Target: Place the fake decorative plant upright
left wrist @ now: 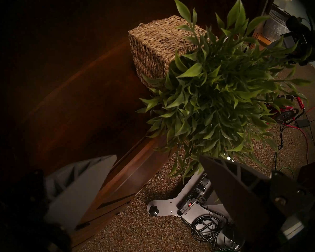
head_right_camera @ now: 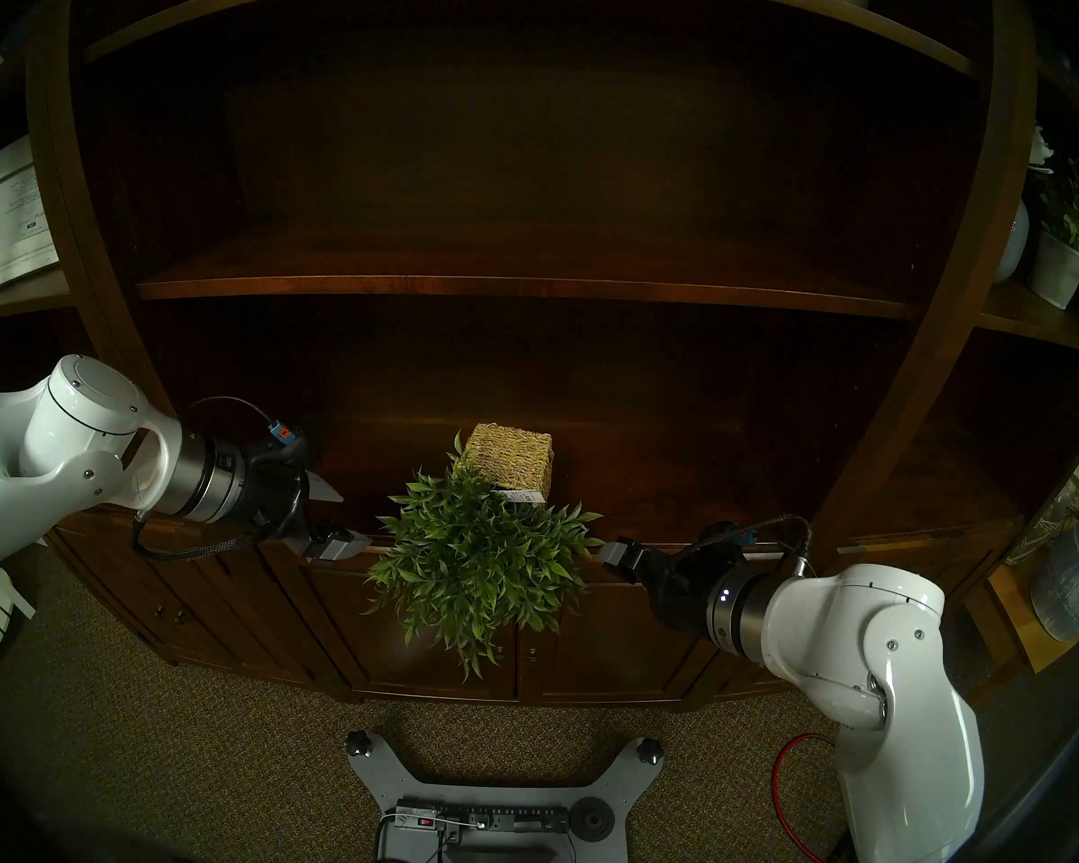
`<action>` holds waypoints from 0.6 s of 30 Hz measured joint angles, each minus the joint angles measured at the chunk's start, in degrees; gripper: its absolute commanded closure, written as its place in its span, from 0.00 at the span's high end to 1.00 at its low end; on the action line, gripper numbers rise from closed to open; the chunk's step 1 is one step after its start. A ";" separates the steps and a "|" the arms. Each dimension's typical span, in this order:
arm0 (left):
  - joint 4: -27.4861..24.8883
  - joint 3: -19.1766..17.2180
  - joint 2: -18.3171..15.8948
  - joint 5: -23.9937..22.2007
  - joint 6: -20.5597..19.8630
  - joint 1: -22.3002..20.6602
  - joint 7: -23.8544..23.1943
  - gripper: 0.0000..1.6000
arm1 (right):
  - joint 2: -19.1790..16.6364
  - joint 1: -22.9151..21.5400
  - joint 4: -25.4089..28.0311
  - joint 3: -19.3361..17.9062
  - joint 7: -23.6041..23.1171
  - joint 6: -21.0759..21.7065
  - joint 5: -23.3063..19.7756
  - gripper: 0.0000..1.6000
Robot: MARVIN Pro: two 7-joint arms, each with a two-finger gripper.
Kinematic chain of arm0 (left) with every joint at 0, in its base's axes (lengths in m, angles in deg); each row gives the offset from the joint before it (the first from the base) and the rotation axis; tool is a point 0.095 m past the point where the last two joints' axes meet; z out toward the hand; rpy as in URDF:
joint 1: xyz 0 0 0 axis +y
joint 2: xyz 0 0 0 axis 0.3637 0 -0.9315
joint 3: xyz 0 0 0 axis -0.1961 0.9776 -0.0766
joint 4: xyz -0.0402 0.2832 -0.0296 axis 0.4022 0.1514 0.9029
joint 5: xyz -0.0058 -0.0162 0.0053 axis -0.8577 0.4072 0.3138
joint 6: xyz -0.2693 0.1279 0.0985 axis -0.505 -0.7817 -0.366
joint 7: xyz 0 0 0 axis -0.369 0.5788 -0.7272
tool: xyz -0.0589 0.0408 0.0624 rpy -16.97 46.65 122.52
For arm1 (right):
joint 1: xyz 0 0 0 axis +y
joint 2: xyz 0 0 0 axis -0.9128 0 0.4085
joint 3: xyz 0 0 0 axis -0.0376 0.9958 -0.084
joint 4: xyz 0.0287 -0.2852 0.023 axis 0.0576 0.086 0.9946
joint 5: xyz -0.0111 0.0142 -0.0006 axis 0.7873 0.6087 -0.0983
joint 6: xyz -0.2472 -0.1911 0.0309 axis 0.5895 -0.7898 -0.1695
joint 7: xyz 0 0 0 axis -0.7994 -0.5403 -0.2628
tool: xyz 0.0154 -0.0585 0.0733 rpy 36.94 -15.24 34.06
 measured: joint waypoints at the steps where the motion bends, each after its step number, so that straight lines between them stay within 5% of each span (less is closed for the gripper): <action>1: -0.19 -0.43 0.00 0.42 -0.13 0.43 -0.45 1.00 | -0.01 0.00 -0.01 0.00 0.00 -0.01 -0.01 1.00; 18: -5.40 -1.20 0.00 5.65 -5.35 6.59 -2.63 1.00 | -0.20 0.00 -0.32 0.03 0.01 -0.06 -0.29 1.00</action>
